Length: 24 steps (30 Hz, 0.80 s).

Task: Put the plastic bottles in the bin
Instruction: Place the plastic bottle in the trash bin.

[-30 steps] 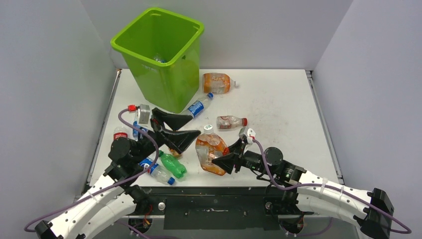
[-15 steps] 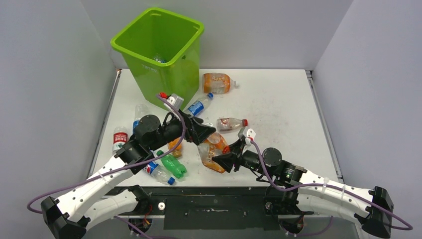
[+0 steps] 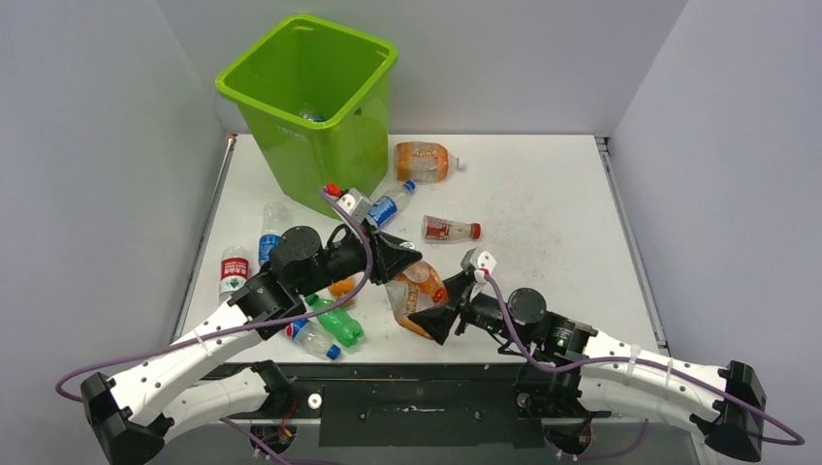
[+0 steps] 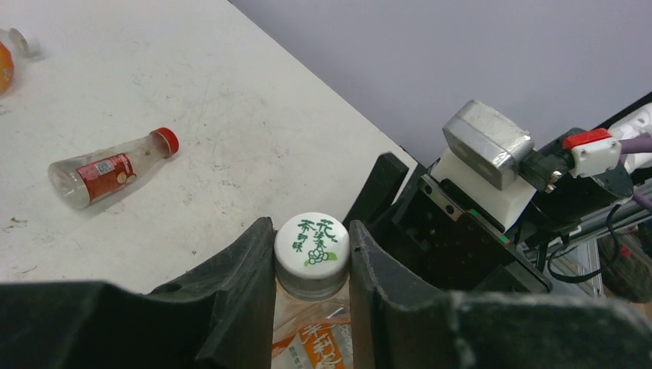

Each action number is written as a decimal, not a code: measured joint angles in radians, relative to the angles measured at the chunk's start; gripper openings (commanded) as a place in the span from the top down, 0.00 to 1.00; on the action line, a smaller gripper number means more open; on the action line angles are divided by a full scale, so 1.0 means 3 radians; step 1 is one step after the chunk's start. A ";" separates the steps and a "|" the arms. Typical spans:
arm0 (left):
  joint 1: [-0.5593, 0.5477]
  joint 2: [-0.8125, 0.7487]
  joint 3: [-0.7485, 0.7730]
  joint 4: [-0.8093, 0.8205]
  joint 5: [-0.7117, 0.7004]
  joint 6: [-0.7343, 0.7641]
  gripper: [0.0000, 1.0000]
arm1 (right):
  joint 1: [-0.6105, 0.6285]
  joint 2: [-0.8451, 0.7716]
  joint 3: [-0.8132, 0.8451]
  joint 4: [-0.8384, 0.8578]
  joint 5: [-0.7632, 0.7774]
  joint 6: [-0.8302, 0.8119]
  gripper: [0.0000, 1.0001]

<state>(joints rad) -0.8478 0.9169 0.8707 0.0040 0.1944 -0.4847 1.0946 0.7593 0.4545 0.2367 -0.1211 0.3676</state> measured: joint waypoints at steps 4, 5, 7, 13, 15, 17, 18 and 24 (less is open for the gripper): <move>-0.0036 -0.0001 0.0034 -0.0058 -0.0056 0.0150 1.00 | 0.0022 0.0000 0.0164 -0.0179 0.0013 -0.0015 0.10; -0.0039 -0.0003 0.0092 -0.0127 -0.0116 0.0220 1.00 | 0.0023 -0.0003 0.0253 -0.0254 0.0017 -0.0031 0.10; -0.0042 -0.0003 0.0294 -0.0291 -0.0281 0.0421 1.00 | 0.0023 -0.0018 0.0476 -0.0417 0.0031 -0.0061 0.10; 0.0170 0.0029 0.1223 -0.0306 -0.0763 0.1147 1.00 | 0.0023 -0.0355 0.0853 -0.0580 0.0174 -0.0142 0.10; 0.0468 0.0092 0.1531 -0.0080 -0.0907 0.1298 1.00 | 0.0023 -0.0507 0.0838 -0.0577 0.0273 -0.0136 0.10; 0.0779 0.0173 0.1703 0.0216 -0.1013 0.1348 1.00 | 0.0023 -0.0651 0.0786 -0.0549 0.0418 -0.0109 0.10; 0.0924 0.0215 0.1759 0.0365 -0.1063 0.1358 1.00 | 0.0023 -0.0694 0.0752 -0.0542 0.0493 -0.0086 0.10; 0.1784 0.0833 0.2218 0.1228 -0.1247 0.1170 1.00 | 0.0023 -0.0726 0.0509 -0.0662 0.0947 0.0097 0.10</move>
<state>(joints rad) -0.3126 1.1667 1.5360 0.3725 -0.1799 -0.1337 1.1015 0.5415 0.6071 0.0380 0.1631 0.3965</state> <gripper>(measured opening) 0.324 0.897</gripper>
